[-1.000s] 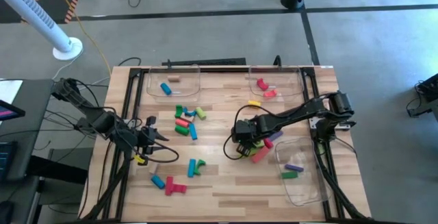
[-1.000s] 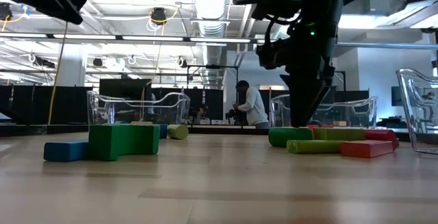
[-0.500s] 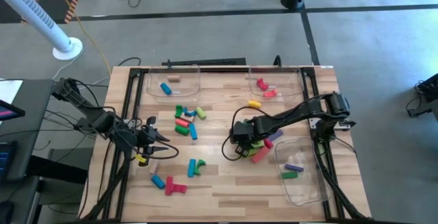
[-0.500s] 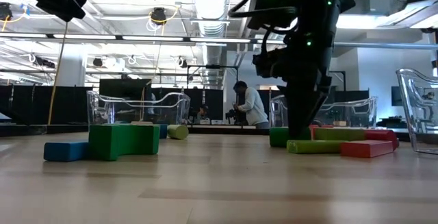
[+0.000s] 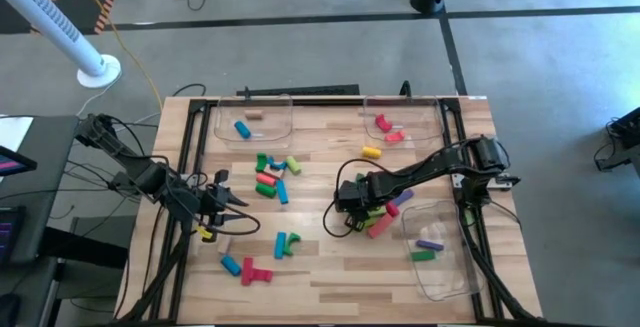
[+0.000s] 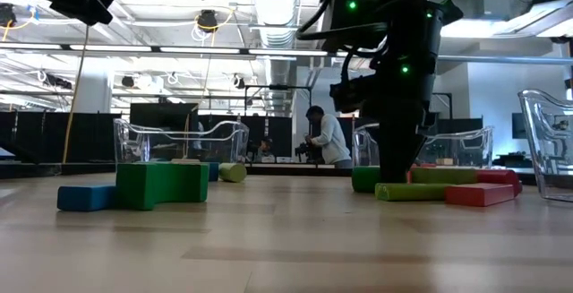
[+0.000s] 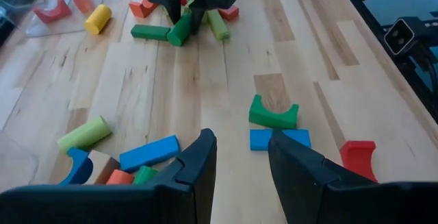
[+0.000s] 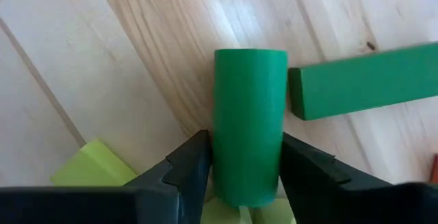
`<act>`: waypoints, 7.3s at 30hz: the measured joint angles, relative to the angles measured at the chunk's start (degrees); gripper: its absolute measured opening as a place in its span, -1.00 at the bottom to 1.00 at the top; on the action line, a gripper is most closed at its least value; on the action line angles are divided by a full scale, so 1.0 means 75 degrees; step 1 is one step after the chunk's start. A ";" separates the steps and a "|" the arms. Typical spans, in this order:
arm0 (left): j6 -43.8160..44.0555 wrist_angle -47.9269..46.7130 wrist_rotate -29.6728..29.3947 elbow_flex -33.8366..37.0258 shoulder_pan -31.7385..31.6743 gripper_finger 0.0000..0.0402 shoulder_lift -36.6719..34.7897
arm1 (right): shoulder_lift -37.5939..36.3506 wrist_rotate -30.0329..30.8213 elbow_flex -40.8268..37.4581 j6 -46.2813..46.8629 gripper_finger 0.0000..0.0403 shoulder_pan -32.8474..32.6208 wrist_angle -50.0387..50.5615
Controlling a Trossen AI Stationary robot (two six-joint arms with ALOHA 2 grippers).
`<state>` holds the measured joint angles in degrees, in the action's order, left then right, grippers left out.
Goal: Sort blocks by size
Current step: Put the green cylindrical block into the top left transparent bin
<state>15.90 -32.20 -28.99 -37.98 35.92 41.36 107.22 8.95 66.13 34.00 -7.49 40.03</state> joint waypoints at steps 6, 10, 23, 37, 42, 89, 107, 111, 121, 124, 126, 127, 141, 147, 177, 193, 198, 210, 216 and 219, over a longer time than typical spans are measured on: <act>-0.0829 0.0031 -0.0024 0.0000 0.0000 -0.37 0.0000 | -0.0002 0.0028 0.0000 -0.0145 -0.22 -0.0062 -0.0048; -0.1308 0.0050 -0.0065 -0.0008 -0.0002 -0.37 0.0069 | -0.0003 0.0043 0.0000 -0.0177 -0.23 -0.0140 -0.0096; -0.4063 0.1374 -0.1525 -0.0012 -0.0120 -0.37 0.1522 | -0.0003 -0.0009 0.0398 -0.0435 -0.20 -0.0368 -0.0257; -0.5839 0.2732 -0.0955 -0.0012 -0.0991 0.11 0.1985 | -0.0009 -0.0045 0.1803 -0.1752 -0.20 -0.0703 -0.1006; -0.6578 0.3054 -0.0327 -0.0012 -0.0973 0.20 0.2023 | -0.0015 -0.0585 0.2150 -0.2382 -0.20 -0.0702 -0.1913; -0.8321 0.6140 0.1095 -0.0152 -0.1042 0.21 0.3871 | -0.0009 -0.2032 0.2343 -0.2917 -0.20 -0.0433 -0.4069; -0.8193 0.5083 0.0952 -0.0871 -0.0942 -0.25 0.4399 | -0.0003 -0.2043 0.2331 -0.2938 -0.20 -0.0455 -0.3821; -0.8075 0.4907 0.0942 -0.0871 -0.0853 -0.29 0.4306 | -0.0003 -0.2040 0.2331 -0.2938 -0.20 -0.0455 -0.3769; -0.7958 0.4629 0.0523 -0.0871 -0.0836 -0.30 0.4304 | -0.0003 -0.1982 0.2331 -0.2914 -0.20 -0.0446 -0.3748; -0.7944 0.4629 0.0442 -0.0871 -0.0831 -0.30 0.4304 | -0.0003 -0.1982 0.2331 -0.2914 -0.20 -0.0446 -0.3756; -0.7933 0.4629 0.0440 -0.0871 -0.0831 -0.30 0.4304 | -0.0003 -0.1984 0.2331 -0.2917 -0.20 -0.0446 -0.3762; -0.7929 0.4629 0.0437 -0.0871 -0.0831 -0.29 0.4304 | -0.0003 -0.1985 0.2331 -0.2917 -0.20 -0.0446 -0.3762; -0.7935 0.4566 -0.0300 -0.0851 -0.0779 0.00 0.4319 | -0.0005 -0.2015 0.2331 -0.2943 -0.20 -0.0448 -0.3910; -0.8014 0.4717 -0.0800 -0.0842 -0.0642 -0.11 0.4324 | -0.0020 -0.2049 0.2333 -0.2999 -0.20 -0.0460 -0.4143; -0.8287 0.5046 -0.0988 -0.0857 -0.0271 -0.26 0.4310 | -0.0017 -0.2031 0.2334 -0.3005 -0.20 -0.0449 -0.4220; -0.8183 0.4540 -0.1163 -0.0865 -0.0342 -0.38 0.4310 | -0.0015 -0.1698 0.2337 -0.3121 0.14 -0.0425 -0.3818; -0.7659 0.3737 -0.1257 -0.0863 -0.0690 -0.38 0.4001 | -0.0012 -0.1208 0.2337 -0.3137 0.31 -0.0377 -0.2893; -0.6376 0.1811 -0.1491 -0.0860 -0.2692 -0.38 0.1875 | -0.0009 -0.0888 0.2230 -0.2906 0.31 -0.0425 -0.1974; -0.5866 0.0992 -0.1158 -0.0860 -0.4641 -0.38 0.1262 | -0.0006 -0.0840 0.2119 -0.2710 0.31 -0.0603 -0.1751; -0.5737 0.0834 -0.0601 -0.0857 -0.5704 -0.38 0.1221 | -0.0006 -0.0752 0.2119 -0.2655 0.31 -0.0728 -0.1747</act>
<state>-27.12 -25.94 -33.49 -44.40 -6.86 50.52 107.18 3.31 82.02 14.09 -12.95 26.93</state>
